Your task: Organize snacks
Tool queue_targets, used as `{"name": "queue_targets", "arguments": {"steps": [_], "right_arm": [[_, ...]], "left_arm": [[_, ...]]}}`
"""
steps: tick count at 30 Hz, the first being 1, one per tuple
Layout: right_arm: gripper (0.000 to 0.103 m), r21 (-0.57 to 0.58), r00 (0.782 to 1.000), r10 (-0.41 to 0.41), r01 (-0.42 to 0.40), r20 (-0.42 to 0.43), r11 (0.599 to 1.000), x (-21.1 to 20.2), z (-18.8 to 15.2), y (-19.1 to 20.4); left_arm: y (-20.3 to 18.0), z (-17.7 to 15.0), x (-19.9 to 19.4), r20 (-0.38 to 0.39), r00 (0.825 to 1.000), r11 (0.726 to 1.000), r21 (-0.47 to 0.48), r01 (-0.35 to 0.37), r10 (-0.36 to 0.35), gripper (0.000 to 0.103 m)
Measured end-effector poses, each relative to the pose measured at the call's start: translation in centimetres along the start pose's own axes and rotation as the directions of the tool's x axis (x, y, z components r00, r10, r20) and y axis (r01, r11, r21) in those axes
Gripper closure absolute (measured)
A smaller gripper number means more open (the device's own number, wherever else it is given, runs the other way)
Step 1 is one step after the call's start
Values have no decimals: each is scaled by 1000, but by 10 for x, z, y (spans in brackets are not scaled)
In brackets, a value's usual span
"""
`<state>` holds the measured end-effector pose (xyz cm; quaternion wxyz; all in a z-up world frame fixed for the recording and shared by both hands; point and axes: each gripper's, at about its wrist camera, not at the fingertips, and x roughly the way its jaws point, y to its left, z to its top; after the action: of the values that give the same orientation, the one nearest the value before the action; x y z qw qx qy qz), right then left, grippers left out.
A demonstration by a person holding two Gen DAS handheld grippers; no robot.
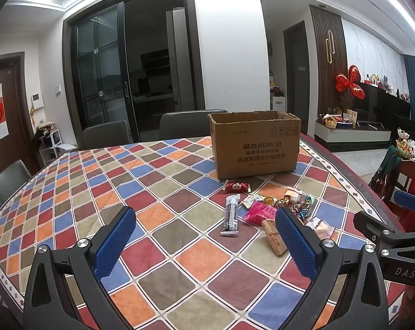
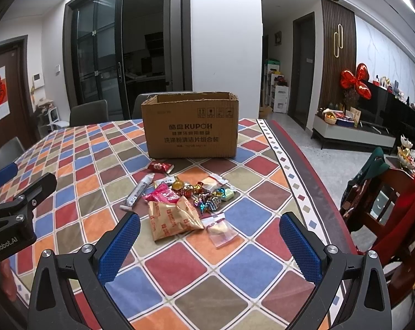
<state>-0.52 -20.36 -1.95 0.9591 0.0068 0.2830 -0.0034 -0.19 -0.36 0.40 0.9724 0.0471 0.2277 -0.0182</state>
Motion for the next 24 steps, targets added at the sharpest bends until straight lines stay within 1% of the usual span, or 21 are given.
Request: {"name": "queue_targets", "arguments": {"steps": [24], "right_arm": [[1, 0, 1000, 3, -3, -3, 1000, 0, -1, 1]], "left_arm": [[0, 0, 1, -2, 1000, 1000, 1, 0, 0, 0]]}}
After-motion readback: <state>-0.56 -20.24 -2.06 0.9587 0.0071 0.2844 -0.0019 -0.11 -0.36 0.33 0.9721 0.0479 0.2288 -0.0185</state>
